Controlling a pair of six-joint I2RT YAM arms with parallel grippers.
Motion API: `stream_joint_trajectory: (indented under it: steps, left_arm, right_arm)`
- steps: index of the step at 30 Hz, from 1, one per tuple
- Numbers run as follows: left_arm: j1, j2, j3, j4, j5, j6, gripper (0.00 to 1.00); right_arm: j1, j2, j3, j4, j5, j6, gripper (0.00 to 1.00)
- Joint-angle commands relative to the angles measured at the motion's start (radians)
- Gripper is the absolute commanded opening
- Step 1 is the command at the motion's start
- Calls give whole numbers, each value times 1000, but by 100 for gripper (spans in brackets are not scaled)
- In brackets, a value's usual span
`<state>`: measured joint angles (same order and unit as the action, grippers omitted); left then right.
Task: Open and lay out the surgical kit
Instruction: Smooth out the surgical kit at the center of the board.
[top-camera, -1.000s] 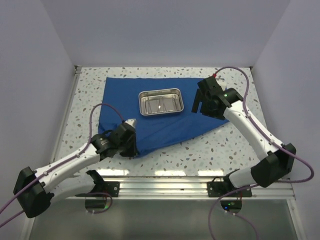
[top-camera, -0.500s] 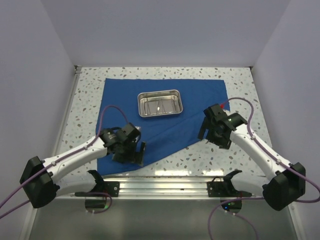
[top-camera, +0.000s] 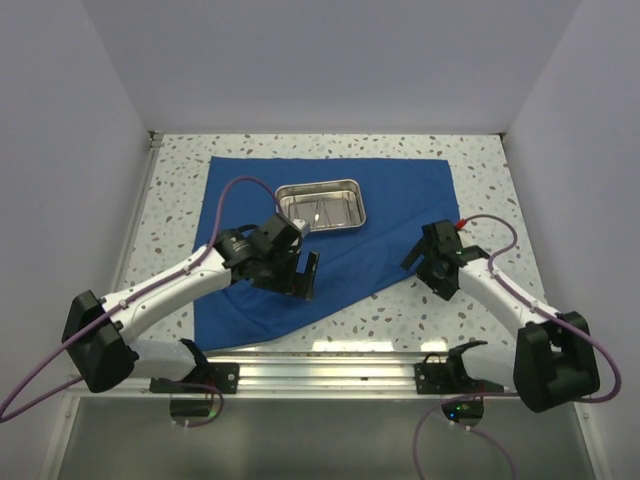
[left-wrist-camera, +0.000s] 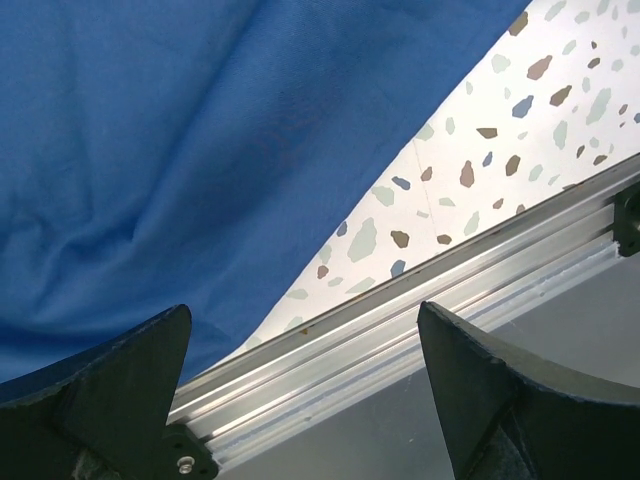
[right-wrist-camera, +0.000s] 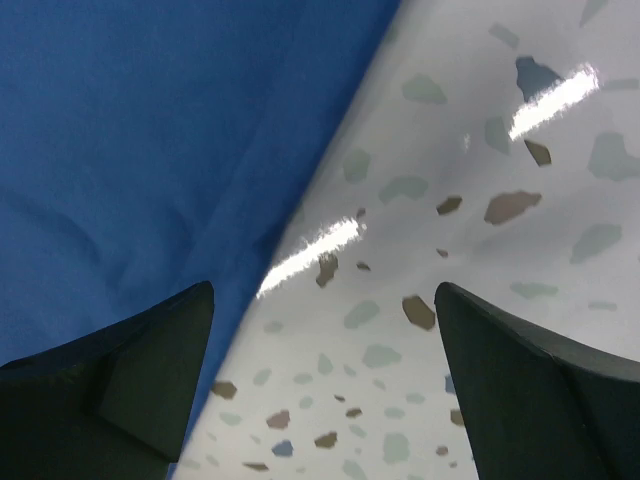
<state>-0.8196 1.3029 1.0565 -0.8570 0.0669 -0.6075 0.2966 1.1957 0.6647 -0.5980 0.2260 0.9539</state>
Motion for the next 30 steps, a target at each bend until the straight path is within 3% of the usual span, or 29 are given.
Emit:
stream_joint_trajectory:
  steps: [1, 6, 11, 14, 15, 18, 21, 30]
  left_arm:
    - [-3, -27, 10, -16, -4, 64, 100]
    - [-1, -22, 33, -45, -16, 89, 100]
    - [-1, -30, 28, -57, -13, 106, 100]
    - [-1, -39, 16, -62, -15, 117, 100]
    - [-1, -40, 11, -62, -16, 120, 100]
    - [-1, -40, 5, -62, -21, 132, 100]
    - [-1, -40, -9, -45, -22, 132, 100]
    - [-1, -14, -41, 41, 11, 117, 100]
  right_arm:
    - [-17, 86, 9, 165, 58, 51, 96]
    - [-17, 214, 23, 240, 82, 97, 87]
    - [-17, 307, 18, 325, 105, 132, 63]
    - [-19, 341, 29, 331, 108, 134, 41]
    - [-17, 350, 33, 326, 114, 135, 26]
    - [-17, 329, 36, 296, 124, 134, 5]
    - [-17, 286, 55, 225, 136, 112, 0]
    - [-17, 26, 157, -110, 133, 48, 0]
